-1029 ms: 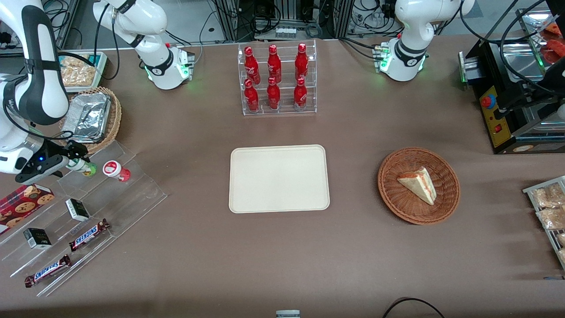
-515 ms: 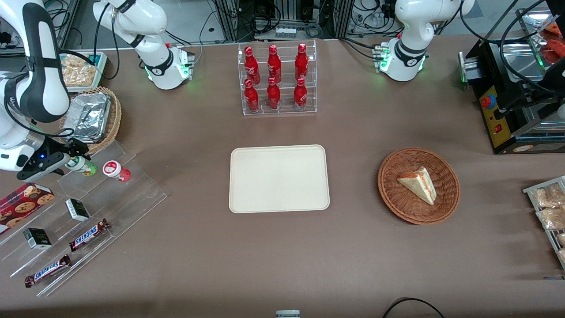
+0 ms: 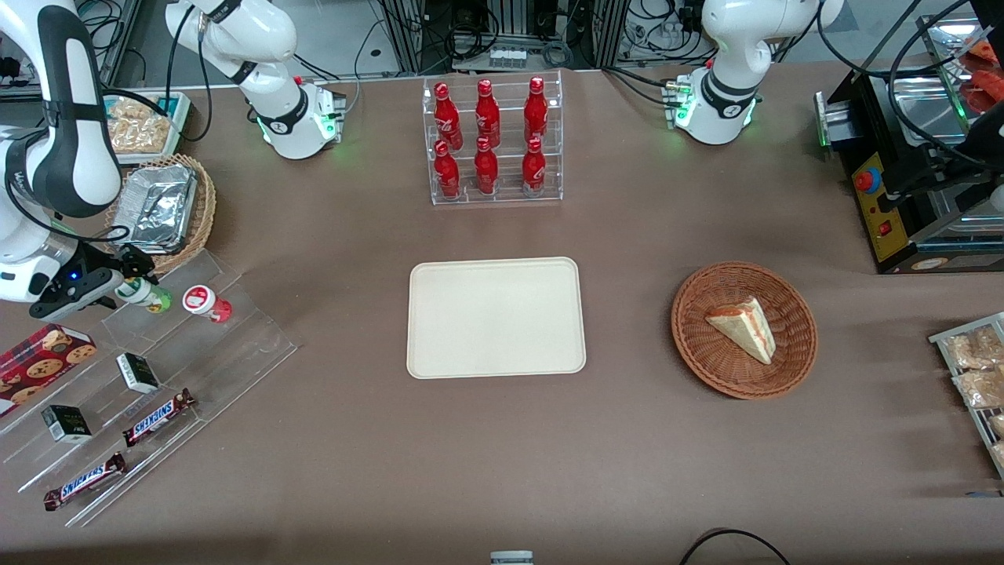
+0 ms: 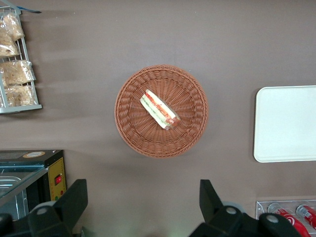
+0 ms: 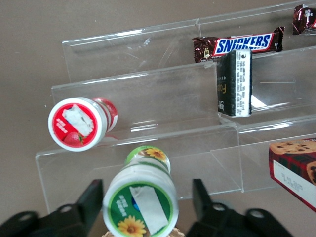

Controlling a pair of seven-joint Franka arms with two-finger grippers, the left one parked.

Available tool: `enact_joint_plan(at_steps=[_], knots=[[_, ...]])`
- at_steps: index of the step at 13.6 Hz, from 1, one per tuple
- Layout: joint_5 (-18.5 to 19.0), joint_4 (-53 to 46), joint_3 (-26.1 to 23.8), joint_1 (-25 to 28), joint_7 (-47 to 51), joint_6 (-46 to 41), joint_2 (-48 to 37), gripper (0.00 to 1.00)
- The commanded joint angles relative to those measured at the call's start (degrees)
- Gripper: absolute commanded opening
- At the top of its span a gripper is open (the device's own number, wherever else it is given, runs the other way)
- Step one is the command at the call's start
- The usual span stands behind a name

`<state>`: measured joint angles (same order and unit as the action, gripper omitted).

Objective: Place green gum on tray
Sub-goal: 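Close the right gripper around the green gum tub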

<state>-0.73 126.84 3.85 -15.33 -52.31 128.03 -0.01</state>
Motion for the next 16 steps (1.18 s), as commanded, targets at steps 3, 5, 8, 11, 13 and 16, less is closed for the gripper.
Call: enact_joint_plan(at_steps=[3,5,8,11,13,16], knots=[[0.65,0.69,-0.42,-0.41,-0.60,0.47,-1.13,0.00],[0.65,-0.45,-0.42,-0.32,-0.60,-1.54,-1.30,0.00],[0.65,-6.84,-0.86,-0.05,-0.07,-10.48,-1.31,0.00],[0.56,-13.44,-1.12,1.51,0.28,-17.88,-1.13,0.00],[0.47,-16.52,-1.12,3.71,2.03,-20.61,-0.78,0.00],[0.73,-19.08,-1.12,9.42,7.02,-22.64,-0.60,0.00]])
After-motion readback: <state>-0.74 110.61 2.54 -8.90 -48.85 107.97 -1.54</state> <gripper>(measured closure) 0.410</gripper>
